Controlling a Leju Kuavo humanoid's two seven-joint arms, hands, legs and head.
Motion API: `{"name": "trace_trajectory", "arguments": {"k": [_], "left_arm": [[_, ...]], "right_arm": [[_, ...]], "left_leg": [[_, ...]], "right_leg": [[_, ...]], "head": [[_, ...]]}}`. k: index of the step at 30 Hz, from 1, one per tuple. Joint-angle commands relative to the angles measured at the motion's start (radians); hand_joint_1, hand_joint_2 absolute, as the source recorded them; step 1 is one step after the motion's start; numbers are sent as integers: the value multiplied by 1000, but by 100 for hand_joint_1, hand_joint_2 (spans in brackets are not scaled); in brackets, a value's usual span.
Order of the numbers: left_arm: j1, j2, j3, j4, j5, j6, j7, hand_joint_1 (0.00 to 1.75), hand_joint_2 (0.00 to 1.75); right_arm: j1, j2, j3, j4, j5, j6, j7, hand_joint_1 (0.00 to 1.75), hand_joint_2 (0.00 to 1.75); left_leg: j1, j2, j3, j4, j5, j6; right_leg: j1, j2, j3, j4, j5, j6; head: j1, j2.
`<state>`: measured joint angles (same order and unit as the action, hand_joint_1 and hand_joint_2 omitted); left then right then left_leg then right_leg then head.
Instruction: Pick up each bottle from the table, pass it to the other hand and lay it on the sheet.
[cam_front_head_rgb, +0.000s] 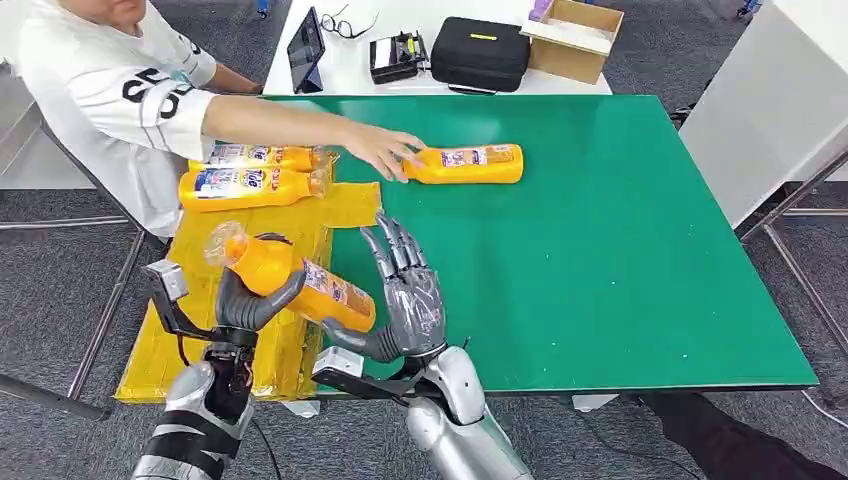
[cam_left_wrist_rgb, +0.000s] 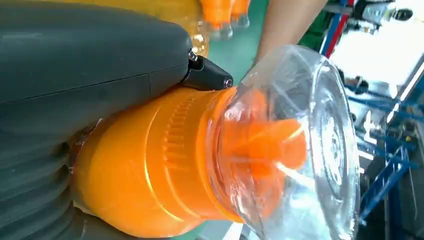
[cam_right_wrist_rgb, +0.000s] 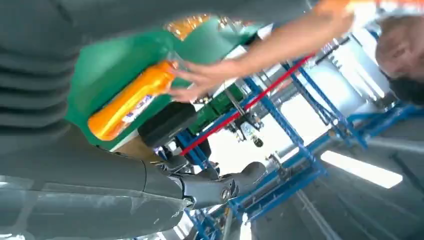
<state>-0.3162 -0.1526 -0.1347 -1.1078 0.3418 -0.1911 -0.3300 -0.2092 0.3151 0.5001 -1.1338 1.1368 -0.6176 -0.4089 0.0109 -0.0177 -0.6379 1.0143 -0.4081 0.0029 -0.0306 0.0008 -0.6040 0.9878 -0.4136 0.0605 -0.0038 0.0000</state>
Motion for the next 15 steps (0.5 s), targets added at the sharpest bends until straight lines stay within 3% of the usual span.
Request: {"name": "trace_trajectory", "arguments": {"k": [1,2,4,8,10,12,13,15], "left_arm": [[-72,-13,39,55,-176,171,-72,175,175],[-85,-10,26,43,-242,225,-88,175,175],[-127,25,-62,2,-596,472,-177,175,175],[-250,85,-134,118,-1210,807,-84,175,175],[-329,114,-158,277,-1448,864,-23,175,175],[-358,114,-141,363,-1458,877,-46,175,175],[-368,135,-167,363,-1620,889,17,175,175],[-376,142,-160,397,-1669,889,8,175,175]], "right_arm": [[107,34,-105,-241,-156,-81,-129,0,0],[122,34,-115,-290,-193,-81,-161,0,0],[139,34,-113,-372,-278,-81,-237,0,0],[125,34,-74,-428,-340,-81,-273,0,0],[111,34,-56,-405,-356,-81,-276,0,0],[109,34,-60,-399,-371,-81,-289,0,0],[108,34,-55,-398,-377,-81,-289,0,0],[109,34,-49,-405,-389,-81,-289,0,0]], "left_leg": [[2,0,5,1,-3,0],[1,-1,2,1,-2,0],[2,-3,2,3,-3,0],[2,-3,-2,3,-1,0],[1,-2,0,2,-1,0],[1,-1,2,0,0,-1],[1,0,5,0,-1,-1],[1,3,4,0,-1,-1]], "right_leg": [[3,-2,7,0,-3,-5],[1,-3,3,1,-3,-3],[3,-6,5,2,-5,-5],[2,-4,-1,2,-2,-3],[2,-3,1,2,-1,-4],[1,-2,3,1,-1,-4],[2,-1,5,0,-1,-5],[2,2,5,0,-1,-5]], "head": [[0,0],[0,0],[0,0],[0,0],[0,0],[0,0],[0,0],[0,0]]}}
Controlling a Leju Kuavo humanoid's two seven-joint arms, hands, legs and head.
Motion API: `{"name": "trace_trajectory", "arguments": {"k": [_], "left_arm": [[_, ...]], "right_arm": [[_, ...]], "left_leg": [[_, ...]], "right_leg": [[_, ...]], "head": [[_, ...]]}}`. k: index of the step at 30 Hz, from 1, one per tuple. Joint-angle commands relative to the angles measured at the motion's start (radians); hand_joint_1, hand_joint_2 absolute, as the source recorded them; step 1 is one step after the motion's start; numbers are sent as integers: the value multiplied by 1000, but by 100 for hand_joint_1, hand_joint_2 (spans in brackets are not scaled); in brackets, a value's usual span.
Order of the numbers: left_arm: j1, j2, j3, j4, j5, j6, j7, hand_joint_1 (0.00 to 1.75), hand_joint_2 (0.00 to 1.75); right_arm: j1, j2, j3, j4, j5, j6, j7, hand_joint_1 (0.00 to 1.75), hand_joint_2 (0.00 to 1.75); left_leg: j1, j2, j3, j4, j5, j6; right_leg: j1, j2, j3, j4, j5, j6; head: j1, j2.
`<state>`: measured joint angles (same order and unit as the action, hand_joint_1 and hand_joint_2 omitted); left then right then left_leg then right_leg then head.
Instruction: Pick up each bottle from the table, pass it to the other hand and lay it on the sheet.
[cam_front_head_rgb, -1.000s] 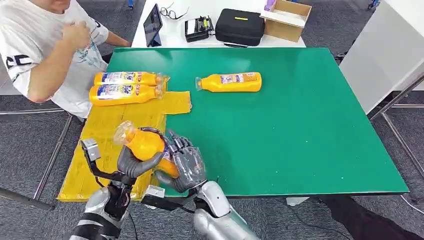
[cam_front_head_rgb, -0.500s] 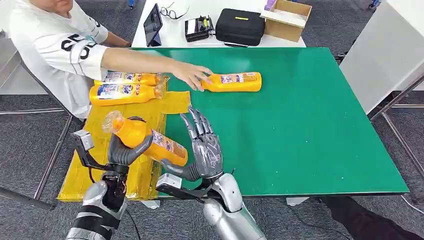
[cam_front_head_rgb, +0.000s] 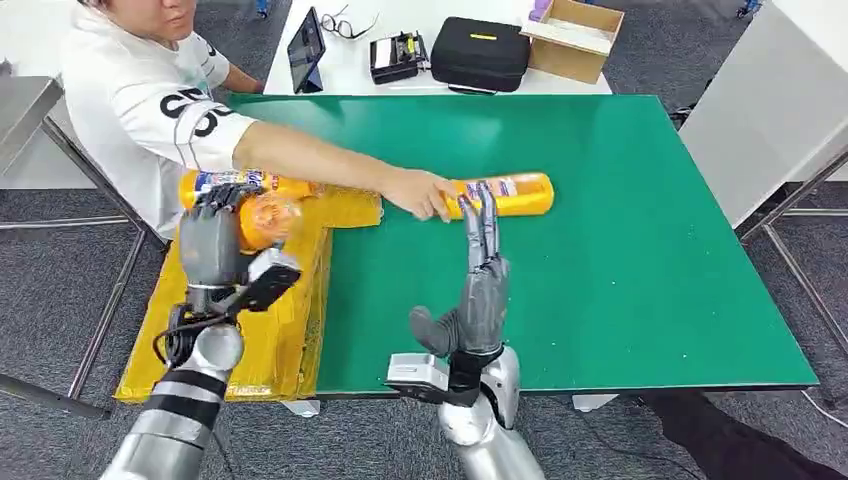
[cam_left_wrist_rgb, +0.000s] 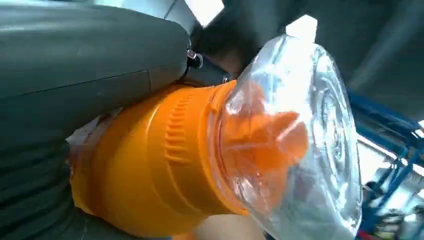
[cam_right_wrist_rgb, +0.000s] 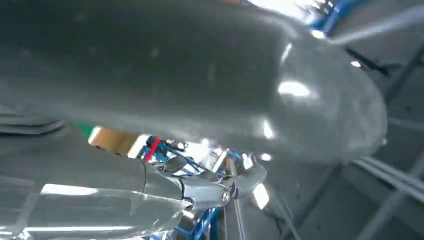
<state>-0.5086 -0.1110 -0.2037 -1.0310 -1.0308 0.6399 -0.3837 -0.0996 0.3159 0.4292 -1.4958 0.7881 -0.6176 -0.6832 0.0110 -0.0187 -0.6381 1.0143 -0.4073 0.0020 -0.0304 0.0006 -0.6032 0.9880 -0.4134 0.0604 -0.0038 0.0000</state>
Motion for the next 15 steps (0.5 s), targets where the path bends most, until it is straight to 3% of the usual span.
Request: {"name": "trace_trajectory", "arguments": {"k": [1,6,7,15], "left_arm": [[-180,106,-92,322,-332,58,70,175,175],[-184,98,-80,343,-304,58,43,175,175],[-181,91,-77,349,-291,58,35,175,175],[-170,133,-89,442,-270,-53,-6,175,175]], "right_arm": [[1,33,23,-43,-44,-81,-15,0,0],[3,33,22,-41,-48,-81,-15,0,0],[3,33,25,-35,-55,-81,-15,0,175],[9,33,54,16,-78,-81,-15,0,175]], "left_leg": [[0,3,3,0,-1,0],[1,4,5,0,-2,0],[1,3,3,0,-1,0],[1,5,6,0,-2,-1]], "right_leg": [[1,2,2,0,0,-3],[2,1,4,0,-1,-4],[1,1,3,0,-1,-3],[2,3,5,0,-1,-4]], "head": [[0,0],[0,0],[0,0],[0,0]]}}
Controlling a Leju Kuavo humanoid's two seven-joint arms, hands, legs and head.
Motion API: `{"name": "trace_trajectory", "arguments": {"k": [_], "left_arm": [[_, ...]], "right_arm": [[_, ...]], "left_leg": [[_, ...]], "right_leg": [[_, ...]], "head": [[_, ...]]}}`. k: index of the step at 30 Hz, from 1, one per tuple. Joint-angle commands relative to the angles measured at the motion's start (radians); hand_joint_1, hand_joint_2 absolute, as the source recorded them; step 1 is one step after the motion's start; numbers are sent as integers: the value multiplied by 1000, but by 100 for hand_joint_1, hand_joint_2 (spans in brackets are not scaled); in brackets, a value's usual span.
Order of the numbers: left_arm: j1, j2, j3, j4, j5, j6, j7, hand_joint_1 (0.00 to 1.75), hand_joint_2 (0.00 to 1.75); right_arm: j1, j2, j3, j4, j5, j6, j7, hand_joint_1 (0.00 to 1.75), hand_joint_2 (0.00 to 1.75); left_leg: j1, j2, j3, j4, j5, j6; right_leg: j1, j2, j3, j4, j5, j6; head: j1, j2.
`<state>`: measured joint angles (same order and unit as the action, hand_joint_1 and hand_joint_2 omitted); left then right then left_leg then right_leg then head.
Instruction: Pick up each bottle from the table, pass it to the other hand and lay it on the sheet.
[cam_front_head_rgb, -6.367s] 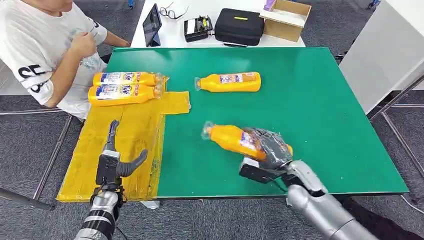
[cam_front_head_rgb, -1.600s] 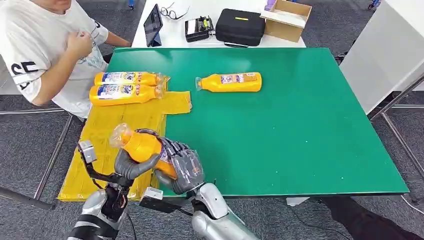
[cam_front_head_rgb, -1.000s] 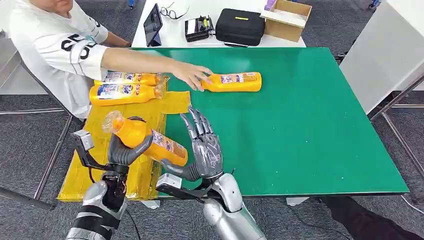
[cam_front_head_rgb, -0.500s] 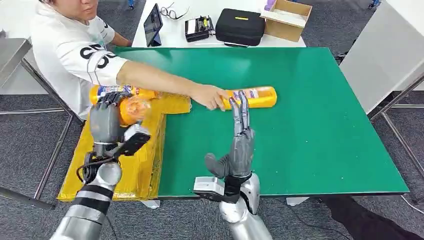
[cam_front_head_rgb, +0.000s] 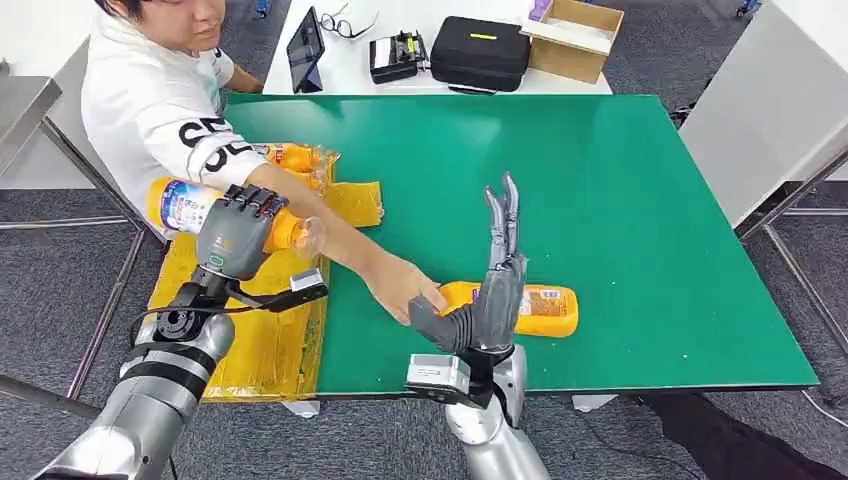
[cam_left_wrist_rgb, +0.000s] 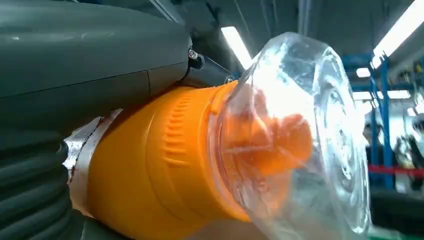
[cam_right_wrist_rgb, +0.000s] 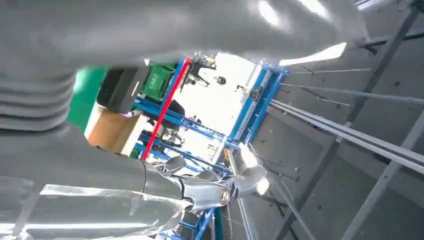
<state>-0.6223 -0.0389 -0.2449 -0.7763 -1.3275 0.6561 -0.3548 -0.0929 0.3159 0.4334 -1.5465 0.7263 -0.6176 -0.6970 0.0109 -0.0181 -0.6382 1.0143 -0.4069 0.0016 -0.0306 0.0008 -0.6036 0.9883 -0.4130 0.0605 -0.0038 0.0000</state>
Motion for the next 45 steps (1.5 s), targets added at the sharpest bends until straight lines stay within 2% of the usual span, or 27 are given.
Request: {"name": "trace_trajectory", "arguments": {"k": [1,2,4,8,10,16,22,25,28,29,31,32,39,40,41,42,43,44,45], "left_arm": [[-61,62,-48,197,28,-79,-30,175,175],[-63,66,-45,209,52,-95,-33,175,175],[-63,66,-45,209,52,-95,-33,175,175],[-100,117,-95,289,8,-235,-10,175,175],[-113,138,-137,313,-39,-258,17,175,175],[-122,141,-146,326,-46,-283,26,175,175],[-161,168,-213,374,-116,-335,90,175,175],[-152,153,-179,382,-62,-366,58,175,175],[-129,145,-157,371,-18,-378,25,175,175],[-129,145,-157,371,-18,-378,25,175,175],[-129,145,-157,371,-18,-378,25,175,175],[-119,136,-122,361,41,-410,-15,175,175],[-61,134,-81,298,247,-598,-161,175,175],[-57,140,-89,291,260,-613,-172,161,175],[-49,145,-91,282,289,-641,-204,113,175],[-39,155,-93,271,331,-688,-234,75,175],[-30,166,-105,260,350,-706,-250,54,175],[-18,181,-128,247,383,-736,-273,14,175],[-16,192,-150,246,377,-739,-272,0,175]], "right_arm": [[-3,33,48,73,-20,-81,-1,0,175],[-7,33,50,92,-28,-81,-1,0,175],[-7,33,50,92,-28,-81,-1,0,175],[-2,23,67,144,-72,-81,-1,0,175],[-14,5,96,180,-137,-81,-1,0,175],[-12,4,102,191,-141,-81,-1,0,175],[-11,-3,121,239,-160,-81,1,0,175],[-12,-3,127,259,-164,-81,5,0,175],[-13,-2,131,269,-169,-81,7,0,175],[-13,-2,131,269,-169,-81,7,0,175],[-13,-2,131,269,-169,-81,7,0,175],[-16,-3,135,275,-172,-81,11,0,175],[-37,1,154,337,-190,-81,8,0,175],[-39,0,158,343,-191,-81,8,0,175],[-42,1,161,353,-191,-81,7,0,175],[-49,-3,173,362,-206,-81,7,0,175],[-53,-3,178,370,-210,-81,5,0,175],[-64,-6,188,388,-214,-81,11,0,175],[-69,-8,192,398,-216,-81,15,0,175]], "left_leg": [[2,5,8,0,-3,-1],[1,3,3,0,-1,0],[1,4,5,0,-2,0],[1,3,3,0,-1,0],[1,4,4,0,-2,0],[2,4,5,0,-2,0],[2,3,5,0,-2,0],[1,1,2,0,-1,0],[1,2,2,-1,-1,0],[3,4,9,-1,-4,0],[2,2,6,0,-3,0],[2,2,4,-1,-2,0],[1,3,7,-1,-2,0],[1,3,5,-1,-1,0],[0,2,4,-2,-1,0],[1,3,7,-2,-2,0],[1,3,5,-1,-2,0],[2,6,11,-2,-4,0],[0,5,6,-2,-2,0]], "right_leg": [[3,3,7,-1,-2,-6],[1,2,3,-1,0,-3],[2,2,4,-1,-1,-4],[1,2,3,-1,-1,-3],[2,3,4,-1,-1,-3],[3,2,4,-1,-1,-4],[3,2,5,-1,-1,-4],[1,0,2,-1,-1,-2],[1,1,2,-1,-1,-2],[4,2,9,-2,-2,-6],[3,0,6,-1,-2,-4],[2,1,4,-1,-1,-3],[2,2,7,-2,-1,-4],[1,2,4,-2,-1,-3],[0,1,4,-1,-1,-2],[2,2,7,-2,-1,-4],[1,3,5,-2,-1,-3],[3,5,11,-3,-2,-6],[1,5,5,-2,0,-3]], "head": [[0,0],[0,0],[0,0],[0,0],[0,0],[0,0],[0,0],[0,0],[0,0],[0,0],[0,0],[0,0],[0,0],[0,0],[0,0],[0,0],[0,0],[0,0],[0,0]]}}
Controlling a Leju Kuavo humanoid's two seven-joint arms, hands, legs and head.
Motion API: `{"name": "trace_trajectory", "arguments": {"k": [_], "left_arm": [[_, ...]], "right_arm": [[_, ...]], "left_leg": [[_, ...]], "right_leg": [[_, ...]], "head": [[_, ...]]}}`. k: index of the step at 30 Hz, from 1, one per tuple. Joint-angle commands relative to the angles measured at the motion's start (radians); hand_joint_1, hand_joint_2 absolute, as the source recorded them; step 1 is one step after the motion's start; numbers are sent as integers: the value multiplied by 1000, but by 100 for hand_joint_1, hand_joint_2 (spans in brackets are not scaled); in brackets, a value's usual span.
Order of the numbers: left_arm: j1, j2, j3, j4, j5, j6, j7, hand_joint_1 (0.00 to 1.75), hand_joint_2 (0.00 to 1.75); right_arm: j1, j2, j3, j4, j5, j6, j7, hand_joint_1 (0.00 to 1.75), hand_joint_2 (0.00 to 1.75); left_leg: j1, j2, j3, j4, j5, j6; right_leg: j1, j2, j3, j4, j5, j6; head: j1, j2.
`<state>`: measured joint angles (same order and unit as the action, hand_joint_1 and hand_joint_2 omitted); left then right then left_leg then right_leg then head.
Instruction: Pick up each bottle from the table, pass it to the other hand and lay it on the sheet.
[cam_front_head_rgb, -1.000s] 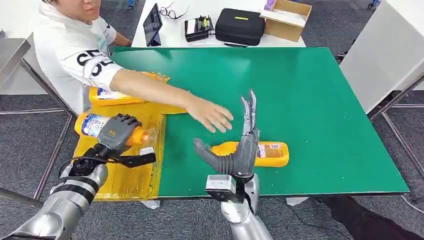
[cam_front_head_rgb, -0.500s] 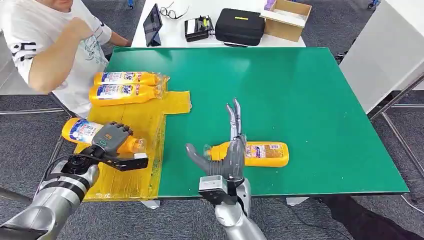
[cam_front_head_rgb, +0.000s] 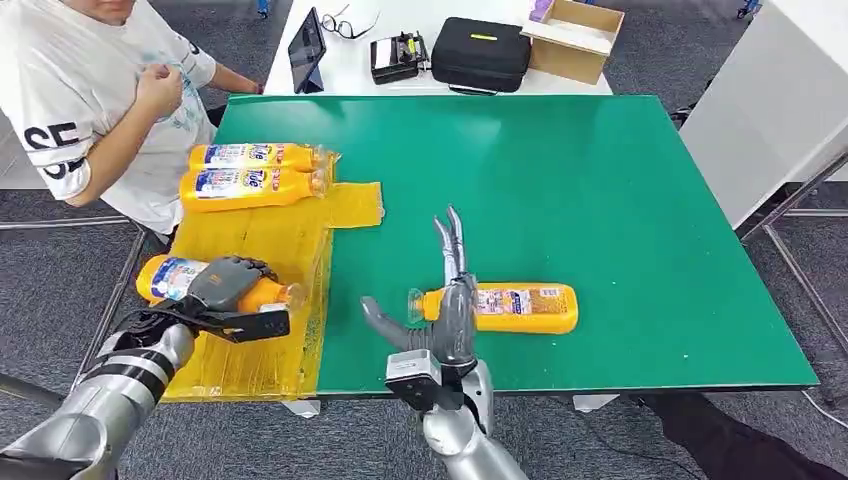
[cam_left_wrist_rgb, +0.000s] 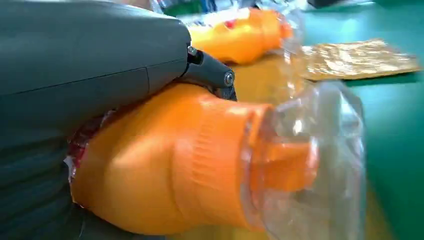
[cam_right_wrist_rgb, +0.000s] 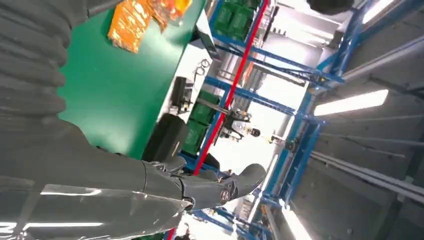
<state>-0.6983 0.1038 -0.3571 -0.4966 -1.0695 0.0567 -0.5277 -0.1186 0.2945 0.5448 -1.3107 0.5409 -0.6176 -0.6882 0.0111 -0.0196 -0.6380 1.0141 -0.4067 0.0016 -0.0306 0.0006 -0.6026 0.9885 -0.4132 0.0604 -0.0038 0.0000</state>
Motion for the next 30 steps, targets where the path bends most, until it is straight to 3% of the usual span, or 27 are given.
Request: {"name": "trace_trajectory", "arguments": {"k": [1,4,5,7,21,23,27,30], "left_arm": [[58,57,-55,-31,113,-142,-97,0,175],[53,80,-90,-26,116,-155,-96,0,175],[47,87,-113,-24,116,-155,-95,0,0],[43,87,-125,-23,141,-172,-105,0,0],[79,102,-171,-70,273,-208,-87,0,0],[102,84,-131,-83,330,-199,-91,0,0],[139,-45,47,-136,460,-11,-17,0,0],[140,-69,100,-165,478,44,14,0,0]], "right_arm": [[-46,14,79,168,-35,-80,9,0,175],[-50,11,79,173,-49,-79,7,0,175],[-48,11,74,169,-39,-81,3,0,175],[-23,30,33,150,20,-81,-10,0,175],[-22,35,24,184,36,-81,-10,0,175],[-24,38,24,195,38,-81,-10,0,175],[-20,49,18,203,55,-81,2,0,175],[-23,46,34,207,50,-81,14,0,175]], "left_leg": [[1,7,8,-2,-3,0],[1,6,7,-1,-2,0],[1,5,6,-1,-2,0],[1,6,7,-1,-2,0],[1,5,9,-2,-2,0],[1,4,8,-2,-2,0],[0,2,8,-2,-1,0],[1,0,7,-1,-1,0]], "right_leg": [[2,6,6,-2,-1,-4],[2,4,6,-2,-1,-4],[1,4,5,-2,-1,-3],[2,4,6,-2,-1,-4],[2,3,7,-2,-1,-3],[1,3,7,-1,-1,-3],[0,0,7,-1,-1,-2],[2,-2,6,-1,-1,-3]], "head": [[0,0],[0,0],[0,0],[0,0],[0,0],[0,0],[0,0],[0,0]]}}
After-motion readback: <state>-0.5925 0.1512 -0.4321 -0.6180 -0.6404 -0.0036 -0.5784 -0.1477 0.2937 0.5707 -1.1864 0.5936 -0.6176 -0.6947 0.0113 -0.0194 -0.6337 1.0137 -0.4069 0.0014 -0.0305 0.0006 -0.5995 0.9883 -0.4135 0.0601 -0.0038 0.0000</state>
